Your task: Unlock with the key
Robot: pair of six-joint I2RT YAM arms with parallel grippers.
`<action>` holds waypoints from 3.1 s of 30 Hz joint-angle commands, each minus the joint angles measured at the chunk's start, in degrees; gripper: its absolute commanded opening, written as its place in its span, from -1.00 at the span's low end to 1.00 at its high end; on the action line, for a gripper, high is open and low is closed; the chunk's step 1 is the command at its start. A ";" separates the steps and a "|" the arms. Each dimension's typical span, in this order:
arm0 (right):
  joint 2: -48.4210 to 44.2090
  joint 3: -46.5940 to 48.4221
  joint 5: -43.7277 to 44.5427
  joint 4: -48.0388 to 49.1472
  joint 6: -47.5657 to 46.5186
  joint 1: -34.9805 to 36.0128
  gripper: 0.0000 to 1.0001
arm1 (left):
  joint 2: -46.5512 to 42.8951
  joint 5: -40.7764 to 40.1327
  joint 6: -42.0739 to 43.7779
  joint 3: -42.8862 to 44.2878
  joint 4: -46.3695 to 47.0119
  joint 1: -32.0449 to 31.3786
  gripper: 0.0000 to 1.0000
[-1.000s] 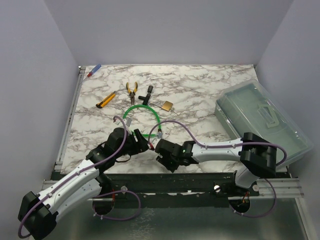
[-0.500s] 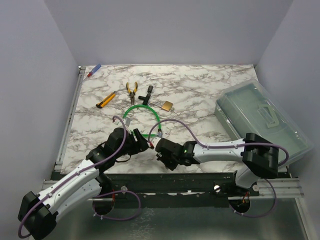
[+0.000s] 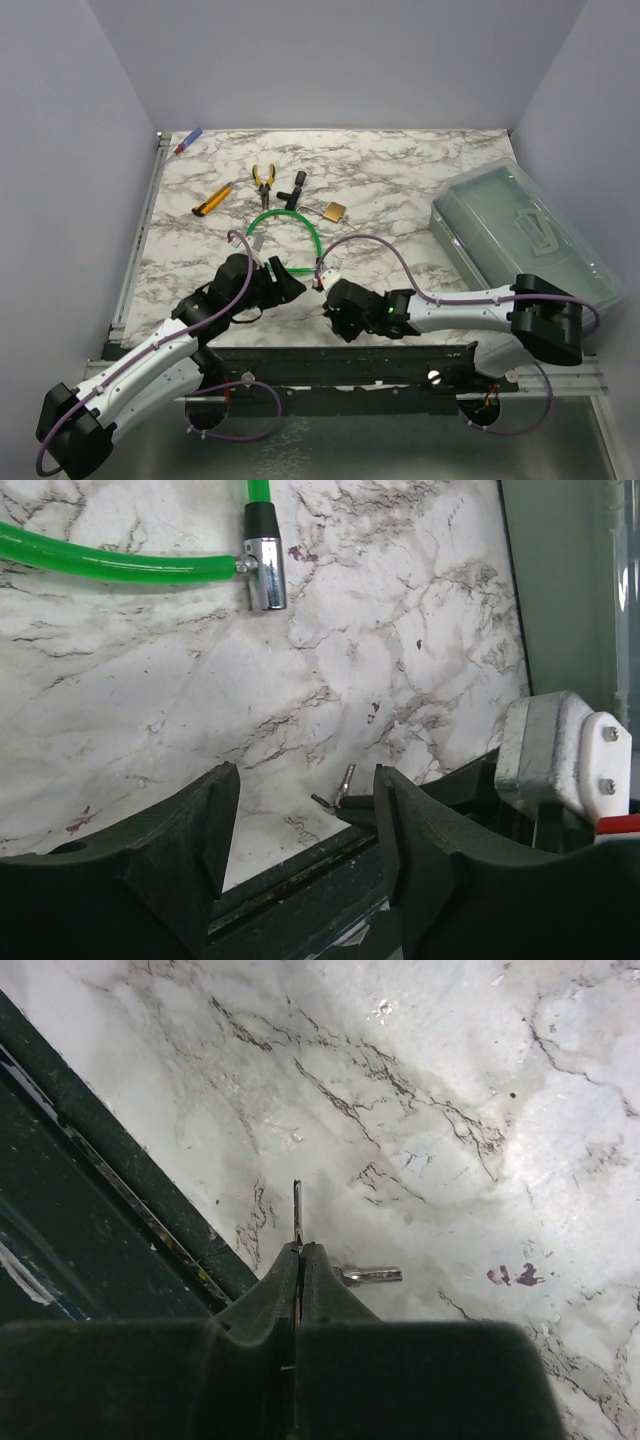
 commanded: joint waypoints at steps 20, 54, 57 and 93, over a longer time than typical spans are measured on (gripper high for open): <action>-25.00 -8.31 0.85 16.94 12.03 -5.63 -0.99 | 0.65 19.62 -0.26 0.09 22.70 -0.40 0.25; -30.07 -10.04 -11.54 24.70 15.69 -10.63 -0.99 | 2.99 21.06 -3.03 -0.13 32.45 -0.41 -1.00; -30.08 -9.99 -11.10 24.74 16.46 -10.87 -0.99 | 2.64 20.52 -3.26 -0.32 32.45 -0.37 -1.00; -25.89 -9.39 -17.31 32.24 19.65 -13.81 -0.26 | -0.05 17.76 -3.13 2.69 32.28 -0.41 -1.00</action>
